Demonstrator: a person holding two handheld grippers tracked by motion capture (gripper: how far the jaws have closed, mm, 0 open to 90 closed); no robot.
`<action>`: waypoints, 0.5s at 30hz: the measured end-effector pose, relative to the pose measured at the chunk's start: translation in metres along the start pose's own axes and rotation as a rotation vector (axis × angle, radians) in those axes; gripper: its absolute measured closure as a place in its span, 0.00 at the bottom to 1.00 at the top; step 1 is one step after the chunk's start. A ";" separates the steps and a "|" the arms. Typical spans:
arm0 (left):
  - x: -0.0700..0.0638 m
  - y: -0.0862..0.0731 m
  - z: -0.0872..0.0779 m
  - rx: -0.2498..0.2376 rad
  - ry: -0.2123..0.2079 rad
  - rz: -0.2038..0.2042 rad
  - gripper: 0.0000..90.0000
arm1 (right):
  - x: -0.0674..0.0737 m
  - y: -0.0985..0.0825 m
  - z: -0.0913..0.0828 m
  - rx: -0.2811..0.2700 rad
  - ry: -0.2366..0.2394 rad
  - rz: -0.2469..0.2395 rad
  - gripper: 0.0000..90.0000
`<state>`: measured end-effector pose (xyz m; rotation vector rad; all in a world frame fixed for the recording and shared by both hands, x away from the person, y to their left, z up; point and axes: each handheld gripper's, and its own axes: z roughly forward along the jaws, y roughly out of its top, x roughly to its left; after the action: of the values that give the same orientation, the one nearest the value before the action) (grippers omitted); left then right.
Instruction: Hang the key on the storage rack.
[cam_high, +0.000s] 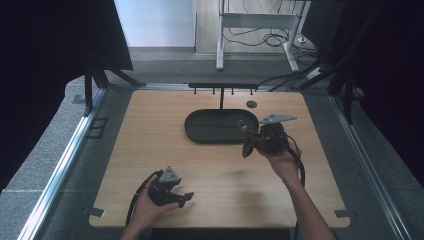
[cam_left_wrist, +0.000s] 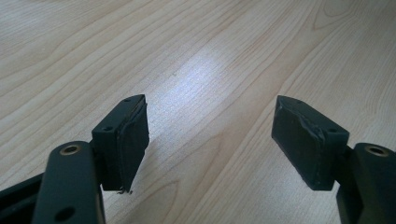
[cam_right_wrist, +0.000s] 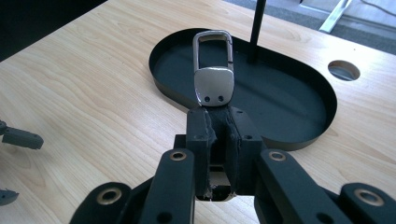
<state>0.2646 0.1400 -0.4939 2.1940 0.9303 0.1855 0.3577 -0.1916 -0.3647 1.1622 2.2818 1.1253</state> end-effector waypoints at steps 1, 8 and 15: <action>0.000 0.000 0.000 0.000 -0.001 0.000 0.31 | -0.001 0.000 0.001 0.002 0.002 0.004 0.89; 0.000 0.000 0.001 0.006 -0.001 0.000 0.31 | -0.008 0.002 0.003 0.000 -0.009 0.024 0.89; -0.001 0.000 0.000 0.000 -0.012 -0.001 0.31 | -0.014 0.010 0.006 -0.018 -0.036 0.036 0.89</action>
<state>0.2642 0.1389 -0.4937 2.1920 0.9253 0.1716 0.3750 -0.1963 -0.3619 1.2108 2.2275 1.1265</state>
